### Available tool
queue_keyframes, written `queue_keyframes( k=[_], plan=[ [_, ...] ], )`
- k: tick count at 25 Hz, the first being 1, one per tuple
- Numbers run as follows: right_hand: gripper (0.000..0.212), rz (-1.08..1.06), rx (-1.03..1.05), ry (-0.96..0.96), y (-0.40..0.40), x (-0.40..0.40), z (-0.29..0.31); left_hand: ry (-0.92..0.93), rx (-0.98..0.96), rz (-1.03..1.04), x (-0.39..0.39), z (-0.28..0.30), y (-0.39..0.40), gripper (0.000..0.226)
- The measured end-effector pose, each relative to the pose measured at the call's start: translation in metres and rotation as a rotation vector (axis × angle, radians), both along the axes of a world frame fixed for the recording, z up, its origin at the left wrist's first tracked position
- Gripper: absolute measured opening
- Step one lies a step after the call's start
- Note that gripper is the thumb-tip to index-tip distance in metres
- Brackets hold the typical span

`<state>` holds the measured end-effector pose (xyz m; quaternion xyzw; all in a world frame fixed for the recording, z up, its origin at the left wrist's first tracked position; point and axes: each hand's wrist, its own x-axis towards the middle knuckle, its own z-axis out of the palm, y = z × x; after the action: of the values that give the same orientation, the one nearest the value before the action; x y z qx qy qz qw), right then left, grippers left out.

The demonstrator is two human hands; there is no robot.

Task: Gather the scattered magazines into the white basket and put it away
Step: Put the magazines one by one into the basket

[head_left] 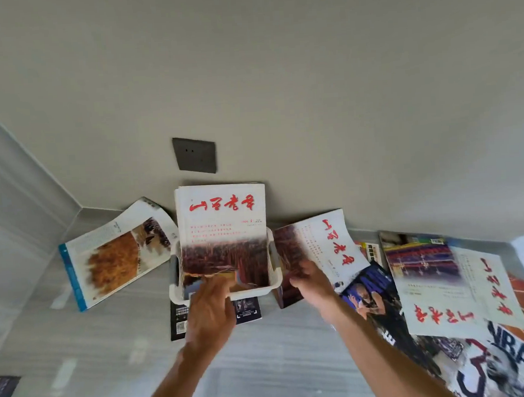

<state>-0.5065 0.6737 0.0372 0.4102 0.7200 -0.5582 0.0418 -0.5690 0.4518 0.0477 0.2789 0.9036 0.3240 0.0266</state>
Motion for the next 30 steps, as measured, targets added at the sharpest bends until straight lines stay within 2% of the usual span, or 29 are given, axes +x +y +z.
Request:
queue_keyframes(
  k=[2, 3, 6, 7, 9, 12, 14, 17, 19, 22, 24, 26, 28, 30],
  plan=[
    [0.025, -0.038, 0.038, -0.104, 0.032, 0.032, -0.007, -0.039, -0.053, -0.142, 0.036, -0.010, 0.022, 0.031],
    [0.035, 0.057, 0.111, -0.196, 0.048, 0.051, -0.014, -0.091, -0.097, -0.193, 0.053, -0.016, 0.035, 0.031],
    [0.086, 0.757, 0.588, -0.476, 0.050, 0.124, -0.051, -0.165, -0.288, -0.290, 0.089, -0.043, 0.076, 0.040],
    [0.101, 0.833, 0.656, -0.486, 0.041, 0.146, -0.064, -0.171, -0.352, -0.296, 0.091, -0.049, 0.090, 0.042],
    [0.107, 0.756, 0.684, -0.465, 0.031, 0.164, -0.076, -0.147, -0.499, -0.300, 0.085, -0.056, 0.112, 0.047],
    [0.096, 0.720, 0.574, -0.425, 0.048, 0.161, -0.074, -0.036, -0.655, -0.305, 0.075, -0.067, 0.126, 0.048],
    [0.090, 0.712, 0.538, -0.398, 0.053, 0.163, -0.071, -0.028, -0.728, -0.351, 0.072, -0.079, 0.125, 0.062],
    [0.093, 0.747, 0.562, -0.424, 0.047, 0.171, -0.073, -0.043, -0.799, -0.415, 0.082, -0.092, 0.123, 0.078],
    [0.087, 0.644, 0.538, -0.327, 0.043, 0.175, -0.074, -0.051, -0.718, -0.355, 0.093, -0.097, 0.127, 0.080],
    [0.060, 0.272, 0.369, -0.029, 0.045, 0.183, -0.067, -0.030, -0.596, -0.324, 0.100, -0.094, 0.137, 0.081],
    [0.046, 0.073, 0.274, 0.015, 0.047, 0.188, -0.061, -0.029, -0.563, -0.340, 0.100, -0.087, 0.138, 0.080],
    [0.028, -0.150, 0.011, 0.061, 0.050, 0.181, -0.054, -0.046, -0.541, -0.352, 0.106, -0.077, 0.136, 0.080],
    [0.014, -0.325, -0.373, 0.123, 0.053, 0.164, -0.046, -0.041, -0.507, -0.402, 0.122, -0.068, 0.128, 0.078],
    [0.018, -0.452, -0.630, 0.115, 0.054, 0.141, -0.044, -0.058, -0.516, -0.481, 0.139, -0.061, 0.115, 0.075]
  ],
)
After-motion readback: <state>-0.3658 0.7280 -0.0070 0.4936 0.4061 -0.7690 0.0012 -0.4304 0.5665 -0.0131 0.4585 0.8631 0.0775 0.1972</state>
